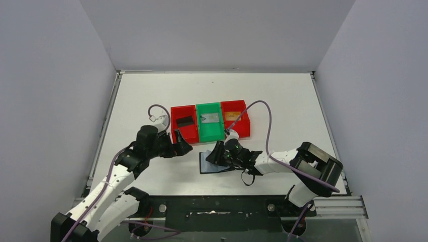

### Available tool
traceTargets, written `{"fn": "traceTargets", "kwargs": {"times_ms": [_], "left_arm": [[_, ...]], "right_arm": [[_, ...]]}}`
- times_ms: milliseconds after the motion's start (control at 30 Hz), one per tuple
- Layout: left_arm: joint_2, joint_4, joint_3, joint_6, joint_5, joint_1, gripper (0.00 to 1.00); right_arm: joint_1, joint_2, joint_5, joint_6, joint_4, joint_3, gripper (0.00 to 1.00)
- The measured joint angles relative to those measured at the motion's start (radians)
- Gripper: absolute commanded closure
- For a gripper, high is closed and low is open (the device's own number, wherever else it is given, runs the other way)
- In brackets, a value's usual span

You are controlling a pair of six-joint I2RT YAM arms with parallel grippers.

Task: Take the credit cards out of the card holder

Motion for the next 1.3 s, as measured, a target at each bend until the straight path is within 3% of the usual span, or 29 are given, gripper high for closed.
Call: {"fn": "traceTargets", "kwargs": {"times_ms": [167, 400, 767, 1300], "left_arm": [[0.024, 0.035, -0.002, -0.043, -0.028, -0.139, 0.15], [0.060, 0.127, -0.060, -0.099, -0.053, -0.182, 0.26], [0.192, 0.347, -0.120, -0.178, -0.040, -0.320, 0.29], [0.348, 0.614, -0.247, -0.224, 0.055, -0.342, 0.54]], "right_arm": [[-0.008, 0.000, -0.043, 0.003, 0.045, -0.002, 0.79], [-0.008, -0.006, -0.042, 0.006, 0.045, -0.005, 0.78], [-0.024, -0.041, -0.045, 0.030, 0.098, -0.051, 0.77], [-0.035, -0.039, -0.068, 0.060, 0.159, -0.063, 0.75]]}}
